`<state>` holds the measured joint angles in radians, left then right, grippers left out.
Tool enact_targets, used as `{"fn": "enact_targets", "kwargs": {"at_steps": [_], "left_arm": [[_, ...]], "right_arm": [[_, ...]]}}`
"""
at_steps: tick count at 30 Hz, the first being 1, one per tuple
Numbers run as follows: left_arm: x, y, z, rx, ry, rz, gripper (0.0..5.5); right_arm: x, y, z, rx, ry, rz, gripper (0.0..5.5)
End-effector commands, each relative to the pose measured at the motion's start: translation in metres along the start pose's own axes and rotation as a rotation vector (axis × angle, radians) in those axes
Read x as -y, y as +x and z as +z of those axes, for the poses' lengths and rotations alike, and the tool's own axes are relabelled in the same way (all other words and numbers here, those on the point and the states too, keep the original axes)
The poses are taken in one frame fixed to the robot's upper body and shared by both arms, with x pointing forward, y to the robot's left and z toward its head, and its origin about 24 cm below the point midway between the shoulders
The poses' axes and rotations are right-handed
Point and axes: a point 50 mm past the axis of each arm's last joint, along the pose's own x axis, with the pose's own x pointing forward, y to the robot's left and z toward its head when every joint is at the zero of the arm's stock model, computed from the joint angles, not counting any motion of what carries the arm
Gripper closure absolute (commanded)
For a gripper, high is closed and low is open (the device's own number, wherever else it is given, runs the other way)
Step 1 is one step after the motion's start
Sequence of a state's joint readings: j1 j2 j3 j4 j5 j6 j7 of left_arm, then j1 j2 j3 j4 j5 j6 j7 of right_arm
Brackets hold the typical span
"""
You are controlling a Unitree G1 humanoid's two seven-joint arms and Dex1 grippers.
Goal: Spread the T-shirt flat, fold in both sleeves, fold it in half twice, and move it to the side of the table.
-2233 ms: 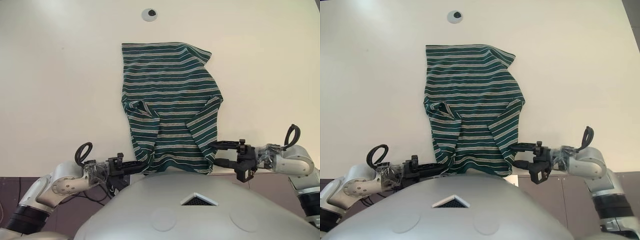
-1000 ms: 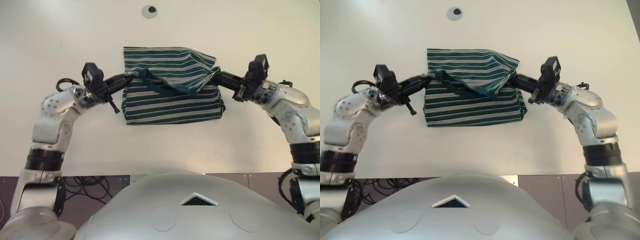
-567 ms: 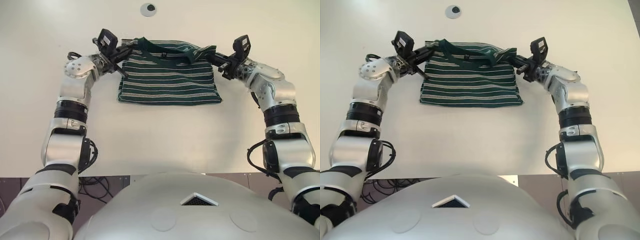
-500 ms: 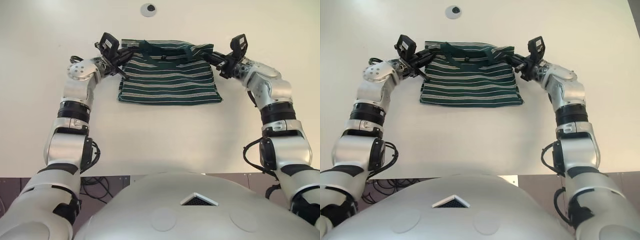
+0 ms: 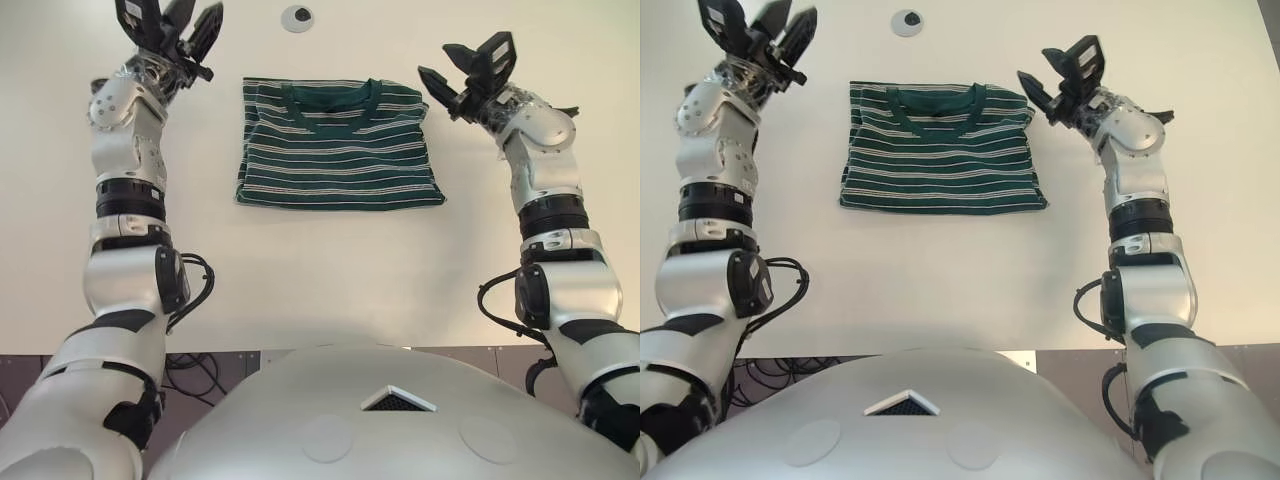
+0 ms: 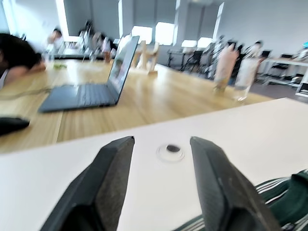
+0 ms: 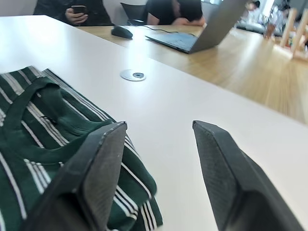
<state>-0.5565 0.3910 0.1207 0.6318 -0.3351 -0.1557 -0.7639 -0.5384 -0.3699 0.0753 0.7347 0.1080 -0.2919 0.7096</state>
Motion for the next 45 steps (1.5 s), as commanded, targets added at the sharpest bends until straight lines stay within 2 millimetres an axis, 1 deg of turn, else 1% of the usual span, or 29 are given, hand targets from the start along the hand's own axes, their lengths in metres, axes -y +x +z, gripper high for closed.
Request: {"fn": "enact_targets", "kwargs": {"at_steps": [1, 3, 4, 6, 7, 8, 9, 11, 12, 14, 15, 16, 17, 19, 20, 21, 23, 26, 28, 29, 31, 32, 34, 35, 37, 39, 40, 42, 45], "left_arm": [[0.088, -0.043, -0.054, -0.244, 0.357, -0.539, 3.41], [0.101, -0.060, -0.076, -0.367, 0.496, -0.668, 3.41], [0.103, -0.064, -0.081, -0.404, 0.549, -0.703, 3.41], [0.098, -0.072, -0.093, -0.509, 0.722, -0.754, 3.41], [0.093, -0.075, -0.098, -0.557, 0.804, -0.768, 3.41], [0.081, -0.082, -0.105, -0.638, 0.939, -0.781, 3.41], [0.068, -0.088, -0.110, -0.700, 1.061, -0.784, 3.41], [0.045, -0.095, -0.109, -0.745, 1.287, -0.792, 3.41], [0.039, -0.095, -0.105, -0.723, 1.370, -0.797, 3.41], [0.033, -0.089, -0.095, -0.599, 1.561, -0.818, 3.41], [0.034, -0.084, -0.087, -0.485, 1.675, -0.832, 3.41], [0.035, -0.081, -0.082, -0.389, 1.754, -0.846, 3.41], [0.035, -0.079, -0.076, -0.281, 1.846, -0.850, 3.41], [0.033, -0.077, -0.062, -0.104, 1.930, -0.784, 3.41], [0.031, -0.076, -0.051, -0.028, 1.919, -0.709, 3.41], [0.032, -0.075, -0.039, 0.037, 1.872, -0.619, 3.41], [0.037, -0.075, -0.015, 0.159, 1.738, -0.465, 3.41], [0.046, -0.083, 0.011, 0.237, 1.493, -0.317, 3.41], [0.052, -0.097, 0.026, 0.237, 1.328, -0.258, 3.41], [0.053, -0.103, 0.030, 0.224, 1.279, -0.246, 3.41], [0.049, -0.128, 0.027, 0.122, 1.203, -0.277, 3.41], [0.050, -0.145, 0.017, 0.035, 1.162, -0.330, 3.41], [0.059, -0.181, -0.006, -0.134, 1.091, -0.486, 3.41], [0.067, -0.199, -0.019, -0.215, 1.046, -0.577, 3.22], [0.081, -0.226, -0.040, -0.329, 0.965, -0.711, 2.95], [0.091, -0.237, -0.054, -0.377, 0.923, -0.781, 2.68], [0.098, -0.241, -0.062, -0.394, 0.901, -0.814, 2.50], [0.106, -0.245, -0.075, -0.435, 0.891, -0.871, 2.50], [0.109, -0.238, -0.084, -0.433, 0.921, -0.909, 2.50]], "right_arm": [[-0.020, -0.008, -0.013, -0.119, -0.421, 0.164, 2.99], [-0.026, -0.010, -0.027, -0.211, -0.536, 0.249, 2.99], [-0.029, -0.012, -0.033, -0.249, -0.579, 0.292, 2.99], [-0.035, -0.019, -0.043, -0.311, -0.657, 0.386, 2.99], [-0.037, -0.022, -0.046, -0.327, -0.669, 0.420, 2.99], [-0.044, -0.029, -0.050, -0.340, -0.666, 0.503, 2.99], [-0.056, -0.039, -0.051, -0.337, -0.628, 0.607, 2.99], [-0.093, -0.063, -0.043, -0.279, -0.499, 0.861, 2.99], [-0.111, -0.072, -0.034, -0.226, -0.436, 0.958, 2.99], [-0.145, -0.080, -0.010, -0.084, -0.305, 1.060, 2.99], [-0.158, -0.076, 0.005, 0.008, -0.224, 1.054, 2.99], [-0.166, -0.073, 0.017, 0.076, -0.157, 1.033, 2.99], [-0.166, -0.065, 0.027, 0.138, -0.106, 0.950, 2.99], [-0.140, -0.048, 0.039, 0.201, -0.037, 0.709, 2.99], [-0.121, -0.045, 0.043, 0.223, -0.009, 0.585, 2.99], [-0.105, -0.047, 0.044, 0.227, 0.002, 0.502, 2.99], [-0.084, -0.057, 0.046, 0.230, 0.011, 0.409, 2.99], [-0.072, -0.074, 0.041, 0.193, -0.029, 0.387, 2.99], [-0.067, -0.090, 0.029, 0.122, -0.075, 0.404, 2.99], [-0.066, -0.096, 0.023, 0.090, -0.094, 0.416, 2.99], [-0.063, -0.113, 0.009, 0.011, -0.171, 0.451, 2.99], [-0.062, -0.121, 0.002, -0.033, -0.210, 0.478, 2.99], [-0.065, -0.138, -0.012, -0.116, -0.281, 0.547, 2.99], [-0.068, -0.144, -0.018, -0.145, -0.323, 0.592, 2.94], [-0.076, -0.150, -0.025, -0.165, -0.376, 0.671, 2.64], [-0.084, -0.148, -0.028, -0.134, -0.443, 0.710, 2.34], [-0.089, -0.142, -0.028, -0.100, -0.495, 0.722, 2.25], [-0.099, -0.131, -0.028, -0.048, -0.609, 0.754, 2.25], [-0.109, -0.119, -0.037, -0.032, -0.727, 0.808, 2.25]]}}
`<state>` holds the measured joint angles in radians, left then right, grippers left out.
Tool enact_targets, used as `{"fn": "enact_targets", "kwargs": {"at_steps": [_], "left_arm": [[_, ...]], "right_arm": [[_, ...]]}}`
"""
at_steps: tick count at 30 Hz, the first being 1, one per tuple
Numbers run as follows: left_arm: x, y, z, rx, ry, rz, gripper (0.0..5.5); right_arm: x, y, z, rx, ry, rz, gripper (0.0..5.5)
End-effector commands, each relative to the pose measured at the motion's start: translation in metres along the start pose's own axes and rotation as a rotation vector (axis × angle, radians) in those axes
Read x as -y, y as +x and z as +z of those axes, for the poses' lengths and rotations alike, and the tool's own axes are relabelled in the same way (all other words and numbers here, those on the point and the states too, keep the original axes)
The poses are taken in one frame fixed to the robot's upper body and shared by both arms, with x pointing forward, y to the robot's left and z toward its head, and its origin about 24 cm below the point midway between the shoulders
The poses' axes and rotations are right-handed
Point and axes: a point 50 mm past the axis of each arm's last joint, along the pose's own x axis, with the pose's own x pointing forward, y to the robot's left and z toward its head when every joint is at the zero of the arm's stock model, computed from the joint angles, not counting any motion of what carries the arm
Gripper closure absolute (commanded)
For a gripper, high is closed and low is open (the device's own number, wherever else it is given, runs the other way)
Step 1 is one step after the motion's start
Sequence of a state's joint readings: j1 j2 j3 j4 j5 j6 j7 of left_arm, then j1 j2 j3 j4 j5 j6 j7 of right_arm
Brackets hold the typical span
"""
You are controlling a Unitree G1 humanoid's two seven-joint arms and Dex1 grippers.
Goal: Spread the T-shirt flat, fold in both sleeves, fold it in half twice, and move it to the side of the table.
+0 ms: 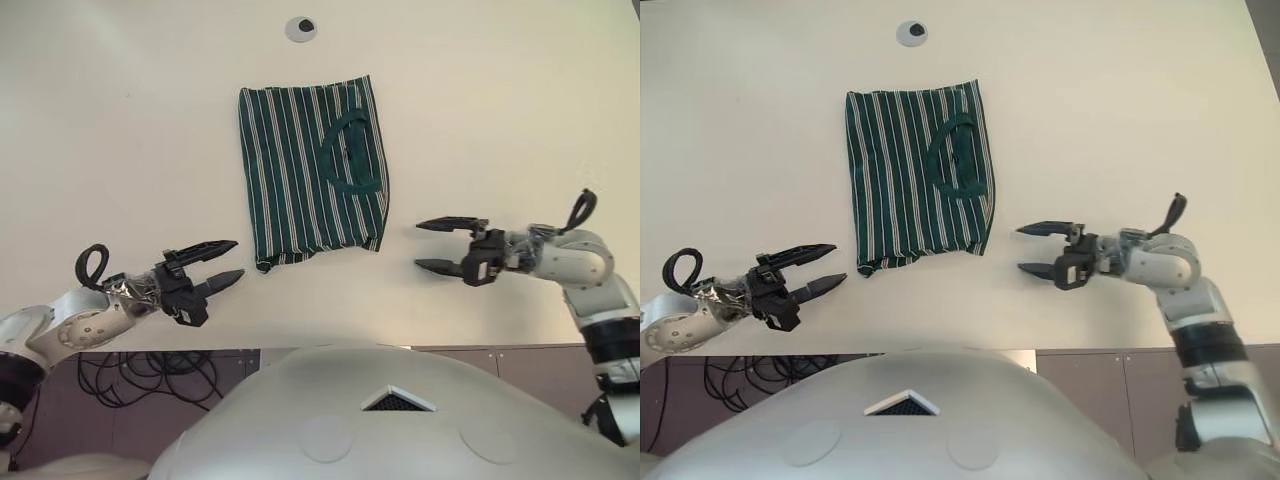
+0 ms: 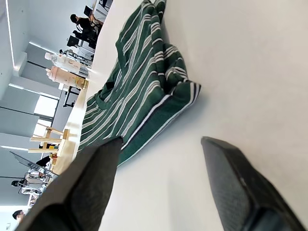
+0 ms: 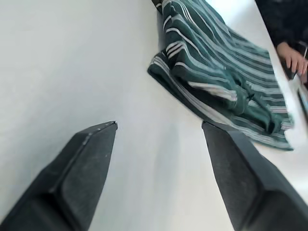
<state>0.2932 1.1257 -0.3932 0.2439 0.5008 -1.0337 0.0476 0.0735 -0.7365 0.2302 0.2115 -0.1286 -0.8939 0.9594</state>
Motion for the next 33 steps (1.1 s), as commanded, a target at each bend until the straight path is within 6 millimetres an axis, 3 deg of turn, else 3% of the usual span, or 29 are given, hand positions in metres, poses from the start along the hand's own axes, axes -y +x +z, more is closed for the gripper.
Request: {"fn": "enact_targets", "kwargs": {"at_steps": [1, 7, 9, 14, 24, 31, 33], "left_arm": [[0.041, 0.010, -0.006, -0.051, 0.006, -0.276, 2.50], [0.043, 0.031, -0.008, -0.012, 0.031, -0.345, 2.50], [0.045, 0.033, -0.010, -0.011, 0.027, -0.380, 2.81], [0.051, 0.037, -0.007, 0.002, -0.004, -0.412, 3.76], [0.051, 0.040, -0.007, 0.011, -0.005, -0.431, 3.91], [0.048, 0.042, -0.004, 0.044, -0.012, -0.422, 3.92], [0.041, 0.043, 0.004, 0.067, -0.123, -0.378, 4.02]], "right_arm": [[-0.009, 0.023, -0.009, -0.035, -0.108, 0.108, 2.25], [-0.005, 0.049, -0.020, -0.065, -0.142, 0.114, 2.25], [-0.008, 0.052, -0.023, -0.081, -0.150, 0.141, 2.25], [-0.012, 0.055, -0.022, -0.064, -0.155, 0.170, 3.30], [-0.011, 0.055, -0.019, -0.038, -0.136, 0.160, 5.24], [0.000, 0.055, -0.015, 0.027, 0.042, 0.056, 5.50], [0.006, 0.051, -0.010, 0.074, 0.192, 0.029, 5.50]]}}
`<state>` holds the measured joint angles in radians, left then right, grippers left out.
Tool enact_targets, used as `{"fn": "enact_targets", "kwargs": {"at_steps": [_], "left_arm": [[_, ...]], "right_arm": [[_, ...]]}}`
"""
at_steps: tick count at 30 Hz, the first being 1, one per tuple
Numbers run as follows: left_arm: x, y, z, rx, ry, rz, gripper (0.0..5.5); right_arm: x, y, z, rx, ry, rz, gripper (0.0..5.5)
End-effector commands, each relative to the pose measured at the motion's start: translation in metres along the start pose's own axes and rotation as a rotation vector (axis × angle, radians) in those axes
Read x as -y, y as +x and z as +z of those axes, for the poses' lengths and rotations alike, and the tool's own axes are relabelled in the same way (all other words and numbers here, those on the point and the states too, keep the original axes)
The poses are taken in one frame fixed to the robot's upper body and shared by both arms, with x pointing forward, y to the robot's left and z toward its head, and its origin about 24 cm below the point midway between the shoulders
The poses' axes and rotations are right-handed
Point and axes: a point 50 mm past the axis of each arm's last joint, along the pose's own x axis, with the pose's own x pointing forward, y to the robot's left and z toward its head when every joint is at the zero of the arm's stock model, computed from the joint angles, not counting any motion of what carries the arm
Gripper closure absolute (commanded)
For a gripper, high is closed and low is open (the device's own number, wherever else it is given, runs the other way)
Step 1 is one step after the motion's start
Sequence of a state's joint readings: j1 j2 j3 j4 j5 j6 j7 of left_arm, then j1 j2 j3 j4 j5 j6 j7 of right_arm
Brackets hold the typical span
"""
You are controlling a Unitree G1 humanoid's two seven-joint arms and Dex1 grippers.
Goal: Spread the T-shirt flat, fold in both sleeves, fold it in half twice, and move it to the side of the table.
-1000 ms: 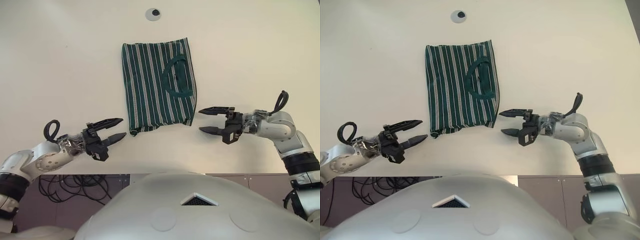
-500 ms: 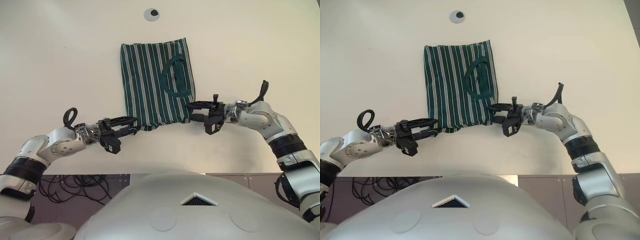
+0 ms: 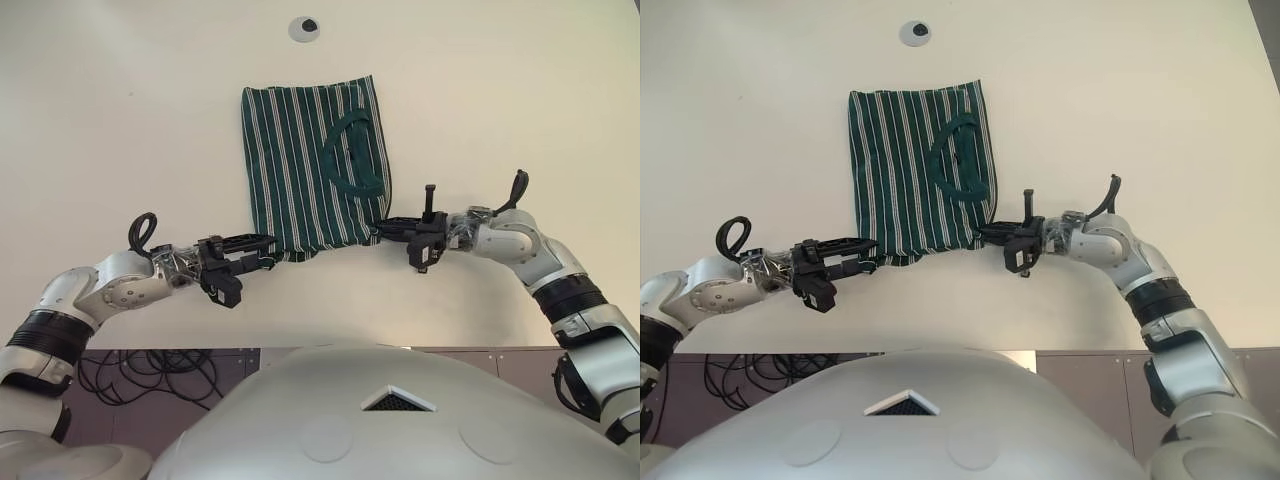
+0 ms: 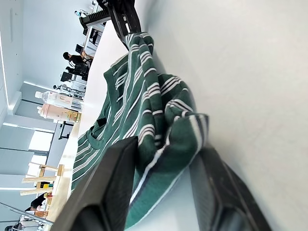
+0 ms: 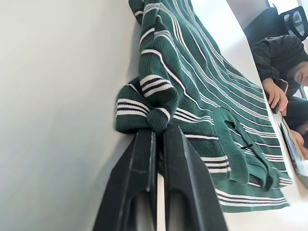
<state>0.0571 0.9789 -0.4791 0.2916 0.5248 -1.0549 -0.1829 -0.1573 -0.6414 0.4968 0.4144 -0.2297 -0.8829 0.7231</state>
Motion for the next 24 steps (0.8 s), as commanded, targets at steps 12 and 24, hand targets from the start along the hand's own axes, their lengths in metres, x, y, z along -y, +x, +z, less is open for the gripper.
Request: {"fn": "enact_targets", "kwargs": {"at_steps": [12, 24], "left_arm": [[-0.023, -0.023, 0.069, 0.290, -1.023, -0.401, 5.38], [-0.033, -0.032, 0.081, 0.473, -1.215, -0.276, 5.39]], "right_arm": [[0.001, -0.066, 0.044, 0.290, 0.865, 0.339, 5.50], [-0.002, -0.082, 0.062, 0.451, 1.047, 0.316, 5.50]]}}
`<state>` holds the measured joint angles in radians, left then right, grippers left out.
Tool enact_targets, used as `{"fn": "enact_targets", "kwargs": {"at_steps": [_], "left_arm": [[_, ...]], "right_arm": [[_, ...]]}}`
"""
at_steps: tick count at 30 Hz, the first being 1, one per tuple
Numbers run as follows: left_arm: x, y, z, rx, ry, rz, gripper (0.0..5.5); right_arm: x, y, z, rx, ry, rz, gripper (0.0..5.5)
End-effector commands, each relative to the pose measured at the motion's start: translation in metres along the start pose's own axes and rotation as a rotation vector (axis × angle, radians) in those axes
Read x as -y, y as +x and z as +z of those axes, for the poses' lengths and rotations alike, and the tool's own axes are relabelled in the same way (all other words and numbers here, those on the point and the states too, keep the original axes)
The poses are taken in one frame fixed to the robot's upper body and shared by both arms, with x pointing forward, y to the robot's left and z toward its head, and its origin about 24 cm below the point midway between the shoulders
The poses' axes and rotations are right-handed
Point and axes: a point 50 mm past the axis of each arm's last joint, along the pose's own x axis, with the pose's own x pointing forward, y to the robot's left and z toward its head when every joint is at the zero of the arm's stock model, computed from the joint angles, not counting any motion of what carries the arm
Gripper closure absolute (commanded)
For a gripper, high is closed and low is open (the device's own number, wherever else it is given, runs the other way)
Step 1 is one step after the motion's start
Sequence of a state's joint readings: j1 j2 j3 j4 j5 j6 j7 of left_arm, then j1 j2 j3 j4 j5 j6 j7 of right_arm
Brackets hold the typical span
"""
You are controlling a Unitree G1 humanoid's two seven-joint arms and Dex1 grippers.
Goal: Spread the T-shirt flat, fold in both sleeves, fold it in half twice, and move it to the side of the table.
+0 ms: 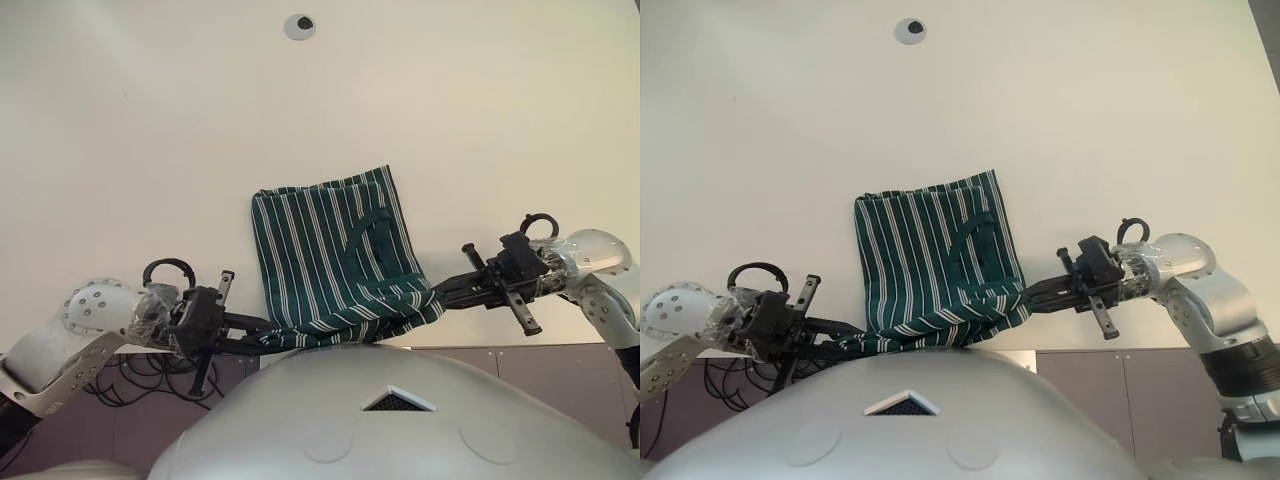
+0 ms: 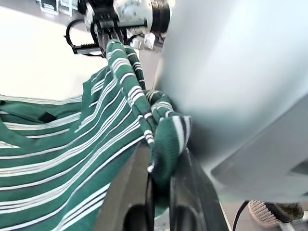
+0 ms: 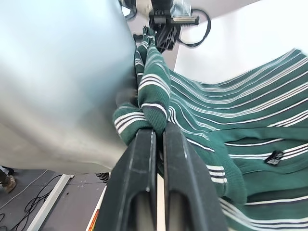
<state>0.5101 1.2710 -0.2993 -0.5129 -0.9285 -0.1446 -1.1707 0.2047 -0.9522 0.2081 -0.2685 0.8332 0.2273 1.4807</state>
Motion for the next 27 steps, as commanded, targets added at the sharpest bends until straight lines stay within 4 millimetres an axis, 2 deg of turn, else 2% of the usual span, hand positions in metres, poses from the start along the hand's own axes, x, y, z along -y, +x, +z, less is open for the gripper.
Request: {"fn": "enact_targets", "kwargs": {"at_steps": [1, 4, 9, 11, 17, 24, 26, 27], "left_arm": [[-0.013, -0.012, 0.001, 0.060, -0.019, 0.091, 5.39], [-0.038, -0.021, -0.010, 0.087, -0.031, 0.251, 5.39], [-0.071, -0.039, -0.038, 0.053, -0.062, 0.452, 5.39], [-0.080, -0.042, -0.042, 0.063, -0.071, 0.494, 5.39], [-0.097, -0.042, -0.030, 0.115, -0.053, 0.560, 5.39], [-0.108, -0.045, -0.021, 0.080, -0.056, 0.651, 5.39], [-0.116, -0.049, -0.026, 0.039, -0.073, 0.722, 5.39], [-0.120, -0.051, -0.029, 0.008, -0.081, 0.765, 5.03]], "right_arm": [[0.003, -0.005, 0.006, 0.064, 0.009, -0.044, 5.50], [0.022, -0.009, 0.010, 0.120, 0.014, -0.168, 5.50], [0.053, -0.008, 0.010, 0.116, 0.050, -0.370, 5.50], [0.064, -0.007, 0.009, 0.120, 0.068, -0.446, 5.50], [0.090, 0.001, 0.006, 0.091, 0.098, -0.598, 5.50], [0.112, 0.004, 0.008, 0.125, 0.127, -0.729, 5.50], [0.117, 0.003, 0.008, 0.137, 0.141, -0.752, 5.08], [0.118, 0.002, 0.008, 0.142, 0.144, -0.766, 4.89]]}}
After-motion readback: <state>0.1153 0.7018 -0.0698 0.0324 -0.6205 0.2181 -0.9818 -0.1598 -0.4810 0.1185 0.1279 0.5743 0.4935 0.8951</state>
